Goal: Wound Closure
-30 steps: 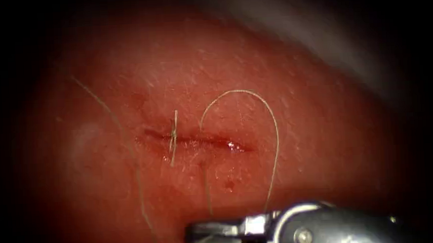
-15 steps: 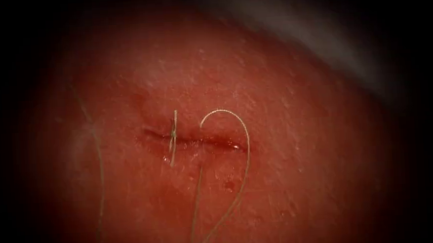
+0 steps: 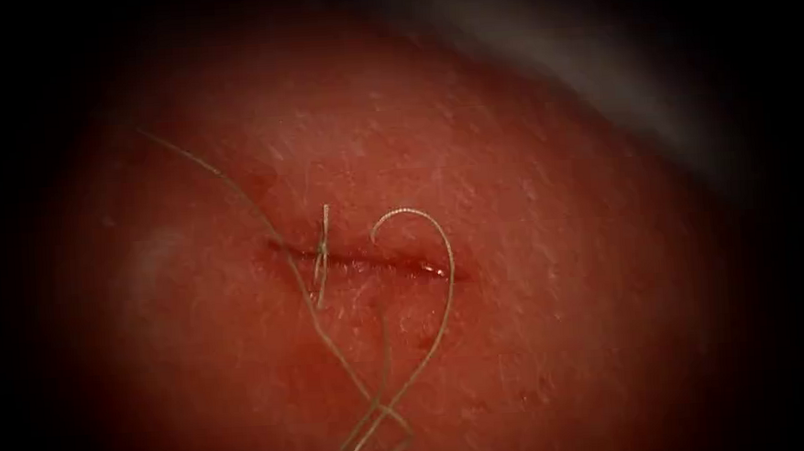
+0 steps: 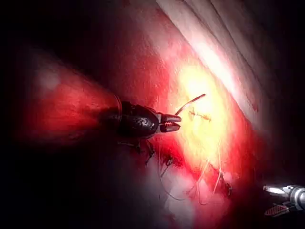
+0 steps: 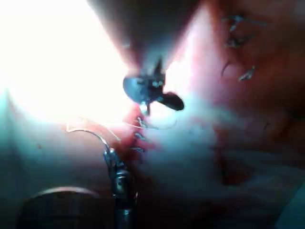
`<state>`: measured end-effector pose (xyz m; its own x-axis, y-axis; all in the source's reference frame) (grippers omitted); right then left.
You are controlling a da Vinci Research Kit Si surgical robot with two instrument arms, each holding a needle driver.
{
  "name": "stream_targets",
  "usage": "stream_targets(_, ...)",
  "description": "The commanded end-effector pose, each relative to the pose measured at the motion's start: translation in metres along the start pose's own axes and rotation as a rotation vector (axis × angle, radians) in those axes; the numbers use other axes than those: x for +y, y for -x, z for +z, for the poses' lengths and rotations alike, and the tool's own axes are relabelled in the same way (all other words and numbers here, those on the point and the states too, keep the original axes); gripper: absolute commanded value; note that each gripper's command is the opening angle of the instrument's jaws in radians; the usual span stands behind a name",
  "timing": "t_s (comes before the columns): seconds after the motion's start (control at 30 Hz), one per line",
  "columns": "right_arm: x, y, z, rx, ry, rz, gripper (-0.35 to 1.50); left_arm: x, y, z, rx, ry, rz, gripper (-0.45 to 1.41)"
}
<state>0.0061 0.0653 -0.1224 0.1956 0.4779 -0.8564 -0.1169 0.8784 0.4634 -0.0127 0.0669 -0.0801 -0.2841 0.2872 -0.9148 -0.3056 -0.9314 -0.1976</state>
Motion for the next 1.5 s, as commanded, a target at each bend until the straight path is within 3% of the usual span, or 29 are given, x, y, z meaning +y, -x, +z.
stream_targets(0.03, 0.002, 0.0007, -0.0004, 0.0, 0.017, 0.003, 1.33, 0.0005, 0.0006, 0.0004, -0.001, 0.002, -0.001, -0.35)
stream_targets(0.2, 0.005, 0.0023, -0.0008, -0.007, 0.039, 0.005, 1.31, 0.0004, 0.0007, 0.0003, 0.0, 0.005, -0.001, -0.35)
stream_targets(0.27, 0.009, 0.005, 0.0012, -0.024, 0.131, -0.031, 1.19, 0.0005, 0.0008, 0.0003, 0.0, 0.004, -0.001, -0.35)
stream_targets(0.47, 0.0132, 0.0091, 0.0045, -0.045, 0.218, -0.123, 1.16, 0.0006, 0.001, 0.0004, -0.006, 0.004, 0.002, -0.35)
stream_targets(0.93, 0.015, 0.0147, 0.008, -0.073, 0.275, -0.208, 1.13, 0.0007, 0.0012, 0.0005, -0.009, 0.004, 0.004, -0.35)
stream_targets(1.27, 0.0134, 0.0147, 0.0106, -0.074, 0.282, -0.218, 0.99, 0.0008, 0.0011, 0.0004, -0.009, 0.003, 0.004, -0.35)
stream_targets(1.33, 0.0133, 0.0147, 0.0105, -0.075, 0.271, -0.219, 0.84, 0.0008, 0.0011, 0.0004, -0.009, 0.003, 0.004, -0.35)
stream_targets(1.43, 0.0131, 0.0148, 0.0098, -0.083, 0.204, -0.236, -0.35, 0.0008, 0.0012, 0.0004, -0.009, 0.004, 0.004, -0.35)
stream_targets(1.5, 0.0128, 0.0148, 0.009, -0.087, 0.165, -0.238, -0.35, 0.0007, 0.0012, 0.0004, -0.009, 0.004, 0.004, -0.35)
